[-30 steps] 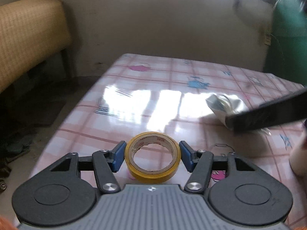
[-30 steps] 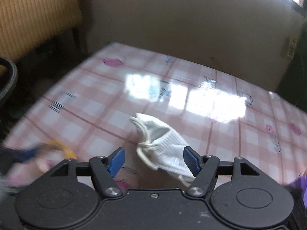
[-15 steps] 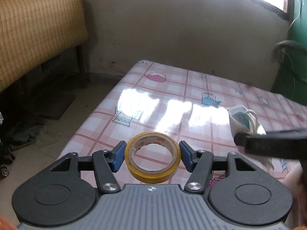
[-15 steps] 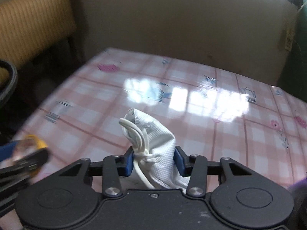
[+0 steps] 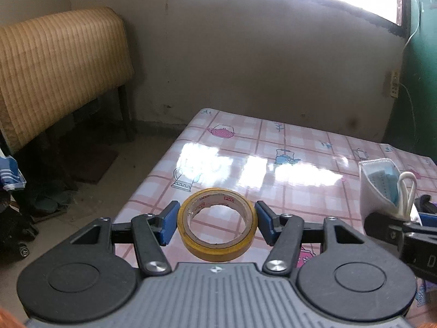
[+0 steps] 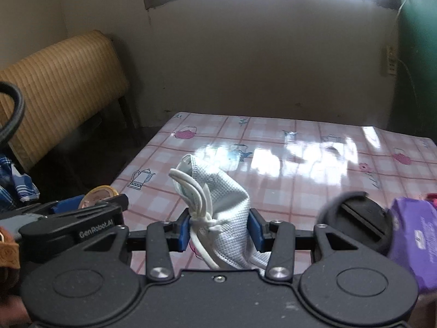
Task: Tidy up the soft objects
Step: 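Carry the tape roll and mesh bag with both tools toward the cardboard box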
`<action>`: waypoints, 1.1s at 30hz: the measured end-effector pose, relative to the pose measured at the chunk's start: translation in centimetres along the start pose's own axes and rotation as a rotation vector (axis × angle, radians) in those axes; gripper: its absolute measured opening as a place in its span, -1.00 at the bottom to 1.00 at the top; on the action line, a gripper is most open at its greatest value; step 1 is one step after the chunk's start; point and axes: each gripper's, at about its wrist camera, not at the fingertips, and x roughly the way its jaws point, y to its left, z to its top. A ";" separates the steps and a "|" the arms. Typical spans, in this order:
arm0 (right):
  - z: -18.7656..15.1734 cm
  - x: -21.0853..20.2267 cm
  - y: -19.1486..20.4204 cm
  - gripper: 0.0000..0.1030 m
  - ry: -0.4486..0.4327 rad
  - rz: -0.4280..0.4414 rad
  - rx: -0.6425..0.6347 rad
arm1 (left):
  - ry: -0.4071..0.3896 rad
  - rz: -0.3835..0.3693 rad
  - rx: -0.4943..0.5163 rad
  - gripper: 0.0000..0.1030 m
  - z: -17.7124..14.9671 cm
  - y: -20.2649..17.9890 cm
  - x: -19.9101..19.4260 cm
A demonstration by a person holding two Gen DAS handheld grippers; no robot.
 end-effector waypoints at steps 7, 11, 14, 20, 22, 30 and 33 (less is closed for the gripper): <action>-0.7 -3.5 -1.0 0.02 -0.028 -0.012 0.014 | -0.011 -0.010 0.007 0.19 -0.2 -0.8 -2.5; -0.8 -5.0 -1.5 0.02 -0.047 -0.012 0.019 | -0.021 -0.016 0.014 0.19 -0.1 -1.3 -3.3; -0.7 -6.1 -2.0 0.02 -0.059 -0.010 0.027 | -0.032 -0.024 0.024 0.19 0.1 -1.8 -4.0; -0.7 -7.4 -2.4 0.02 -0.081 -0.025 0.024 | -0.036 -0.042 0.036 0.19 0.1 -2.9 -4.5; -0.7 -7.8 -2.8 0.02 -0.083 -0.026 0.029 | -0.035 -0.050 0.040 0.19 0.1 -3.2 -4.4; -0.8 -8.8 -3.7 0.02 -0.095 -0.039 0.033 | -0.032 -0.082 0.056 0.19 -0.1 -4.4 -4.9; -0.8 -9.1 -4.2 0.02 -0.098 -0.046 0.038 | -0.032 -0.093 0.067 0.19 -0.1 -4.9 -5.2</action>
